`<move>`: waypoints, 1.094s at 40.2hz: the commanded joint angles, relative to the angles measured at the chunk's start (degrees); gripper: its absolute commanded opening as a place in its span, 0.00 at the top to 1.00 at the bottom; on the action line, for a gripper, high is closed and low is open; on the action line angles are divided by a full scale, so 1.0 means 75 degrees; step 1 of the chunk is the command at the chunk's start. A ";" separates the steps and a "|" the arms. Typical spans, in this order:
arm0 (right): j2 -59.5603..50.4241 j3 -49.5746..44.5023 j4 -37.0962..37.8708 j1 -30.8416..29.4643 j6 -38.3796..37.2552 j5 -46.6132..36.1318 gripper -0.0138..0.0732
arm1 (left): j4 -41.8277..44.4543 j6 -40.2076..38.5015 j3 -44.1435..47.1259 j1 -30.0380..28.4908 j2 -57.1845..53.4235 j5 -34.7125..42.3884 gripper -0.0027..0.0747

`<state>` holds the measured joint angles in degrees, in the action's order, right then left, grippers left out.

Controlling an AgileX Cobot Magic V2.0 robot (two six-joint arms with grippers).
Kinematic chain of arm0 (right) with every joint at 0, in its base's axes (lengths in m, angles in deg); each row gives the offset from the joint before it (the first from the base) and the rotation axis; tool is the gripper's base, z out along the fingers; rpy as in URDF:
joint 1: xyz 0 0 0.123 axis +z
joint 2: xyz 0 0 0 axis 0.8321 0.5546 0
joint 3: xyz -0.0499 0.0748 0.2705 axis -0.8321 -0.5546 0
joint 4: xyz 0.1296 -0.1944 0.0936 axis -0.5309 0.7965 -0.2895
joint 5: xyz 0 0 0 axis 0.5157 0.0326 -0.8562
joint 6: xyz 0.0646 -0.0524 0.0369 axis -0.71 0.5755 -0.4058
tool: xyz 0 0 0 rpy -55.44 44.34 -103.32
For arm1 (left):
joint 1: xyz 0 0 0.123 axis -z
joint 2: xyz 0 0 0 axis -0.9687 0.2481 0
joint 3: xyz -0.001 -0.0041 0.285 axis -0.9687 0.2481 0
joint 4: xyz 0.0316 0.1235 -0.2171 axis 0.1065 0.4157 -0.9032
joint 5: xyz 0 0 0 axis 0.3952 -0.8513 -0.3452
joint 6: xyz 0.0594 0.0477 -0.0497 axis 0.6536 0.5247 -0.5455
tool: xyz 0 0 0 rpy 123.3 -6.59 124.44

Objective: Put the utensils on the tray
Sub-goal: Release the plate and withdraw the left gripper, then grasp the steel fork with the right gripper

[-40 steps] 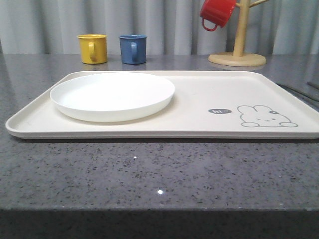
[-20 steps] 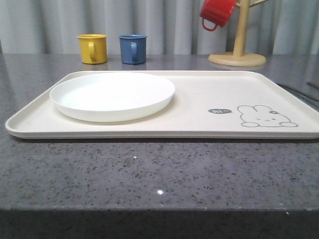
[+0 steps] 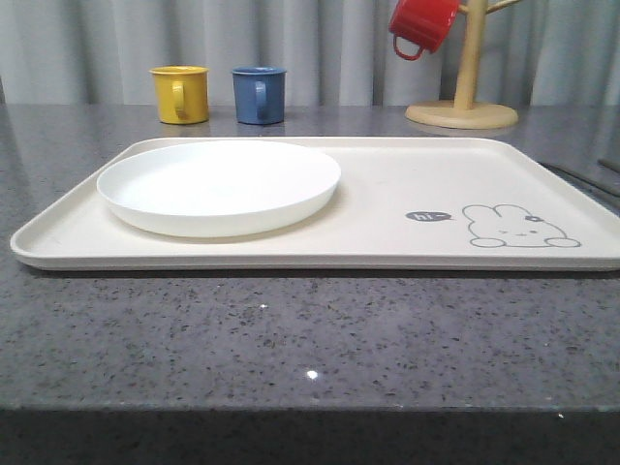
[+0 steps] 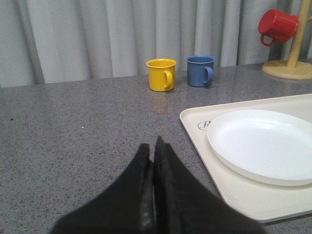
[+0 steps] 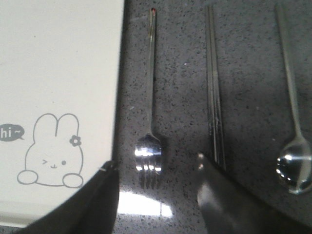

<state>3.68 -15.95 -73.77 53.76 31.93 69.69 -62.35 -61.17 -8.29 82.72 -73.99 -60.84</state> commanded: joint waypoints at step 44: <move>0.3640 0.1898 0.0381 0.0640 0.0100 -0.0051 0.49 | -0.0117 -0.0034 -0.0217 0.0066 0.0073 0.0657 0.99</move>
<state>32.30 -3.25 -70.65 58.11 32.05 70.65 -62.35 -61.17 -8.29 82.72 -73.99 -60.84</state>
